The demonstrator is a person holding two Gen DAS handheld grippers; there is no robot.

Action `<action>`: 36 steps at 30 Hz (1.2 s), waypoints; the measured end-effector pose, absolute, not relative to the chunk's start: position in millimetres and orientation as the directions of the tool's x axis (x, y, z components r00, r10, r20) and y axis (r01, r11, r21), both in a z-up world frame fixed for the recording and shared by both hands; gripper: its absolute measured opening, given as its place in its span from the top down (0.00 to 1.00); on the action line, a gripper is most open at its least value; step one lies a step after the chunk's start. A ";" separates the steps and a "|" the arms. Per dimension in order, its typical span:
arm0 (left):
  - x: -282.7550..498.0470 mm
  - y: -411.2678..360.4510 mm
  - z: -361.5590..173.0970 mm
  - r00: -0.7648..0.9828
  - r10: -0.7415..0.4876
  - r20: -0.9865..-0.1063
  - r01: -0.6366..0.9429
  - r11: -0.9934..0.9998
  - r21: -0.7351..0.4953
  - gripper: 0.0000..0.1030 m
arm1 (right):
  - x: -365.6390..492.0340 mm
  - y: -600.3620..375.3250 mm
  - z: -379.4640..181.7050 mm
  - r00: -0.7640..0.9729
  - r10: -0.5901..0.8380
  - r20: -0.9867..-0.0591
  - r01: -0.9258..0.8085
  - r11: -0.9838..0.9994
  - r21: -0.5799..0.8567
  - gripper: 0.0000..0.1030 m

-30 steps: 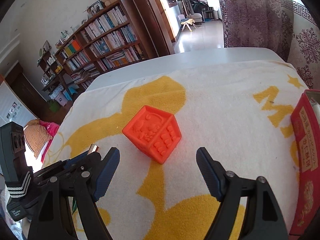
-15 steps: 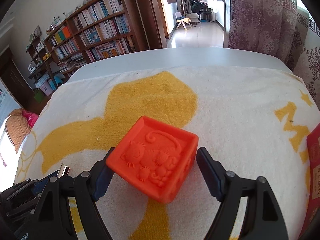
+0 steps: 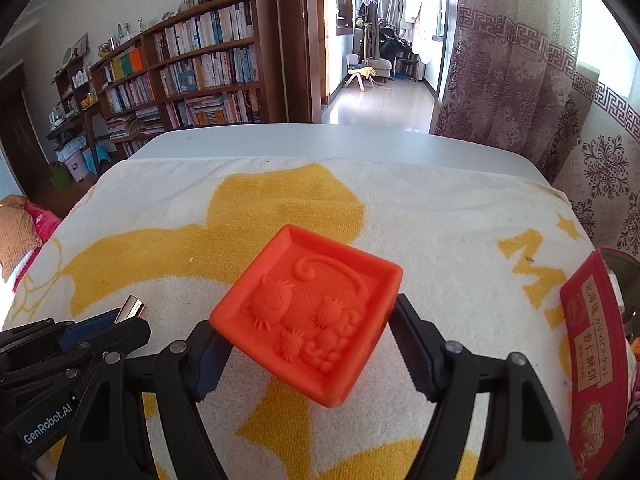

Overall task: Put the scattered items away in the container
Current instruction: 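Grasp the orange rubber cube with the right gripper while the left holds the tube, then carry the tube and cube into the tin and open the left gripper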

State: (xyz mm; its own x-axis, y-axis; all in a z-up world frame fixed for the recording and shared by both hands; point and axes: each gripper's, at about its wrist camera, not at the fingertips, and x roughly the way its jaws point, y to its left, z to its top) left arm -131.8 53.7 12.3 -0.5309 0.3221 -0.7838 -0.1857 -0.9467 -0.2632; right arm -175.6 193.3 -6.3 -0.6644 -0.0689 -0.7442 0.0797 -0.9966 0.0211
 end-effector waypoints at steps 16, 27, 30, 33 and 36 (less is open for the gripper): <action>-112.3 78.4 35.9 -0.558 0.349 -0.753 -0.244 -0.936 -0.253 0.81 | -119.6 227.9 29.4 -0.750 -0.010 -0.661 0.028 -0.999 -0.017 0.25; -86.2 118.8 58.8 -0.563 0.396 -0.725 -0.310 -0.915 -0.258 0.81 | -85.0 267.5 43.3 -0.786 0.010 -0.618 -0.023 -1.000 0.013 0.25; -79.4 135.1 67.7 -0.565 0.407 -0.717 -0.339 -0.907 -0.249 0.81 | -75.1 280.7 47.5 -0.798 0.016 -0.603 -0.039 -0.999 0.025 0.25; -74.1 153.2 74.4 -0.558 0.426 -0.712 -0.369 -0.896 -0.247 0.81 | -66.5 295.9 51.6 -0.809 0.025 -0.588 -0.058 -0.998 0.037 0.25; -68.5 172.9 78.9 -0.550 0.440 -0.710 -0.398 -0.885 -0.241 0.81 | -57.4 312.3 55.0 -0.818 0.039 -0.574 -0.081 -0.996 0.048 0.25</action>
